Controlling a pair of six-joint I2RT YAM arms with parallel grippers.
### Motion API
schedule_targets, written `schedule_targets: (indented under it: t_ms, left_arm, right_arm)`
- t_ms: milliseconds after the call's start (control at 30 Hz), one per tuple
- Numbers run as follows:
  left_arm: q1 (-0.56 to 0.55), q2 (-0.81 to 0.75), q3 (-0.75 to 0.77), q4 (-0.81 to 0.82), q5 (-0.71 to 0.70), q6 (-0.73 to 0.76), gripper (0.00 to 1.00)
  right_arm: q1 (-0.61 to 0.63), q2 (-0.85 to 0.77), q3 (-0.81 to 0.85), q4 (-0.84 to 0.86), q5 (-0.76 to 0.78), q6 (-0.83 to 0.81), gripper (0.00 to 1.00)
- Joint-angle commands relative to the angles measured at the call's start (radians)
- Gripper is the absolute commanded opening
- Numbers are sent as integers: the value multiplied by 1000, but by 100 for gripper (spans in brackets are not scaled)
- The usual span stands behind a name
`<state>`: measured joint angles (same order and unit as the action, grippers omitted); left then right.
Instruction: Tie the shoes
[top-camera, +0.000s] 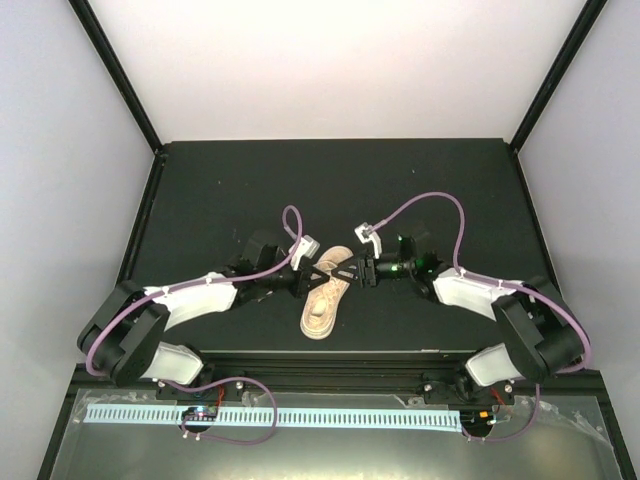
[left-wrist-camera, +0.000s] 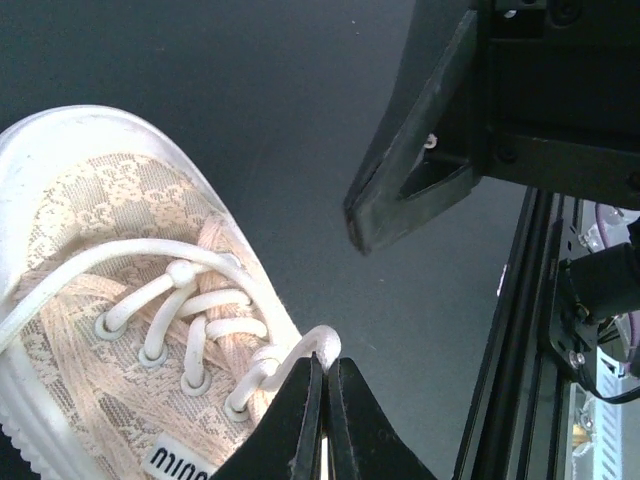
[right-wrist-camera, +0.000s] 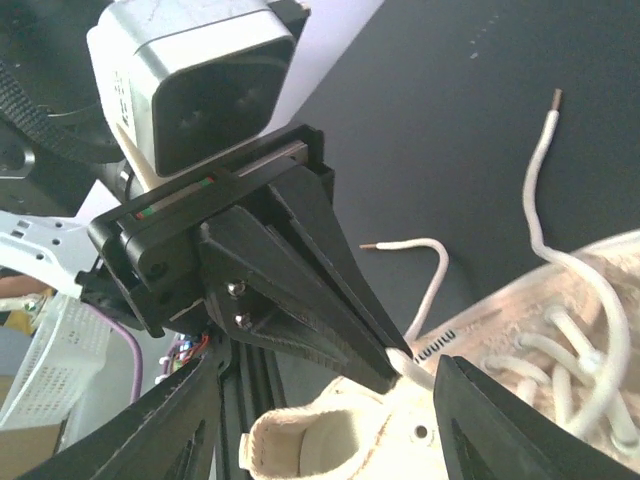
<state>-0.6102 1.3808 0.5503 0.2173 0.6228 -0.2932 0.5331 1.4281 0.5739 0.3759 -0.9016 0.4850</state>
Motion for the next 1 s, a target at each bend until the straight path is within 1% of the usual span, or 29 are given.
schedule_targets:
  t_ms: [0, 100, 300, 433, 567, 767, 967]
  left_arm:
    - [-4, 14, 52, 23, 41, -6, 2]
    - [-4, 17, 57, 21, 45, -4, 1]
    - [-4, 35, 66, 17, 54, 2, 2]
    - [-4, 38, 69, 14, 58, 4, 2]
    - [-5, 40, 72, 12, 57, 6, 2]
    - [-4, 41, 77, 10, 57, 8, 2]
    - [-4, 37, 78, 10, 55, 9, 2]
  right_arm:
    - [7, 59, 37, 92, -89, -75, 61]
    - [9, 88, 56, 61, -95, -114, 60]
    - [12, 132, 72, 41, -106, -148, 48]
    - [12, 165, 88, 30, -113, -165, 45]
    - [15, 180, 96, 25, -122, -170, 39]
    - [14, 198, 86, 26, -127, -172, 22]
    - [15, 199, 59, 74, -120, -142, 4]
